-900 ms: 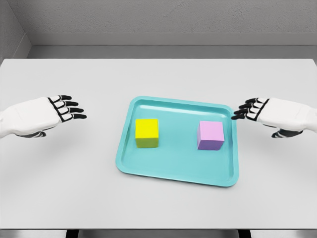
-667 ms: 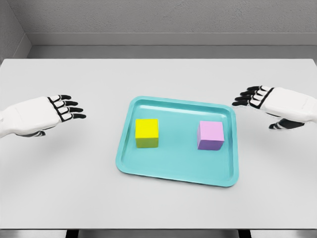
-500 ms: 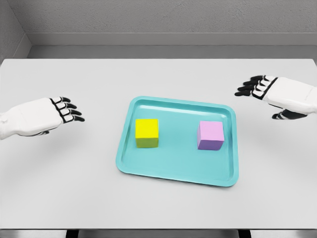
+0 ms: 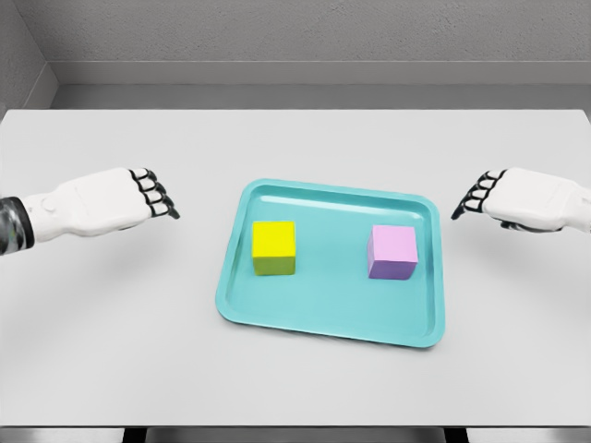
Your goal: Push two cubes
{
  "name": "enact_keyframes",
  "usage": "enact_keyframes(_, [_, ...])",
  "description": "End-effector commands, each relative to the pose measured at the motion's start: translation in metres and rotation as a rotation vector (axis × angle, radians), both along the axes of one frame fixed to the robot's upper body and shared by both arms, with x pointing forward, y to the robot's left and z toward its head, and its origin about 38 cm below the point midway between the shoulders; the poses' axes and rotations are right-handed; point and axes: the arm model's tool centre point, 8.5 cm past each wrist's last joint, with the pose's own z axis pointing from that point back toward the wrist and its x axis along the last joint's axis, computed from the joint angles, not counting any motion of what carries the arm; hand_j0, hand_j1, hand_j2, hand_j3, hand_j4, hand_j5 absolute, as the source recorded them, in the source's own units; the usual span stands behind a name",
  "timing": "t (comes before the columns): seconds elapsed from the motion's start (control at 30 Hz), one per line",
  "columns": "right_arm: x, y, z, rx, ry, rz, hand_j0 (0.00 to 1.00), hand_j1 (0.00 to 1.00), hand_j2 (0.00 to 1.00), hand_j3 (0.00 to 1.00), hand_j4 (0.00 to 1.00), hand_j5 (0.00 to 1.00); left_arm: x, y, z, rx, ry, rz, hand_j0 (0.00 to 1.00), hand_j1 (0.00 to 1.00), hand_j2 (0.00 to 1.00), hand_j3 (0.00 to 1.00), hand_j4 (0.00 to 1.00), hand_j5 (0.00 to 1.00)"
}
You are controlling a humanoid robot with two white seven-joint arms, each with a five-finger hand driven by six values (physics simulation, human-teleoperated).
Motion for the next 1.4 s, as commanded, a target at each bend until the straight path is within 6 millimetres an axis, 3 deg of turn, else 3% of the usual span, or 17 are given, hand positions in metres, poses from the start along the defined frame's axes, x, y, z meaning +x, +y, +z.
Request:
enact_keyframes(0.0, [0.002,0.008,-0.006,0.038,0.010,0.002,0.71,0.71,0.71,0.71,0.71,0.71,-0.005,-0.016,-0.032,0.019,0.091,-0.031,0.76,0.76,0.76,0.76,0.76,0.76])
enact_keyframes(0.3, [0.006,0.009,-0.039,0.091,0.097,-0.037,0.72,0.72,0.72,0.72,0.72,0.72,0.006,-0.039,-0.033,0.025,0.099,-0.069,0.77,0.77,0.77,0.77,0.77,0.77])
enact_keyframes(0.47, [-0.001,0.024,-0.043,0.070,0.118,0.012,0.72,0.72,0.72,0.72,0.72,0.72,0.004,-0.048,-0.032,0.008,0.096,-0.092,0.77,0.77,0.77,0.77,0.77,0.77])
enact_keyframes(0.67, [-0.004,0.024,-0.046,0.052,0.132,0.017,0.72,0.72,0.72,0.72,0.72,0.72,0.004,-0.054,-0.032,-0.010,0.097,-0.102,0.77,0.77,0.77,0.77,0.77,0.77])
enact_keyframes(0.83, [-0.008,0.029,-0.032,0.036,0.114,0.049,0.72,0.72,0.72,0.72,0.72,0.72,0.003,-0.062,-0.032,-0.027,0.095,-0.116,0.77,0.77,0.77,0.77,0.77,0.77])
enact_keyframes(0.9, [-0.003,0.020,-0.017,0.037,0.077,0.028,0.73,0.73,0.73,0.73,0.73,0.73,0.003,-0.066,-0.032,-0.033,0.093,-0.123,0.77,0.77,0.77,0.77,0.77,0.77])
enact_keyframes(1.07, [-0.003,0.022,0.009,0.076,0.029,0.041,0.76,0.76,0.76,0.76,0.76,0.76,0.000,-0.074,-0.031,-0.039,0.093,-0.139,0.77,0.77,0.77,0.77,0.77,0.77])
enact_keyframes(1.3, [-0.008,0.020,0.007,0.042,0.038,0.050,0.76,0.76,0.76,0.76,0.76,0.76,-0.001,-0.074,-0.035,-0.037,0.102,-0.140,0.77,0.77,0.77,0.77,0.77,0.77])
enact_keyframes(1.37, [-0.014,0.027,-0.004,0.028,0.072,0.075,0.76,0.76,0.76,0.76,0.76,0.76,-0.002,-0.074,-0.035,-0.039,0.104,-0.140,0.77,0.77,0.77,0.77,0.77,0.77])
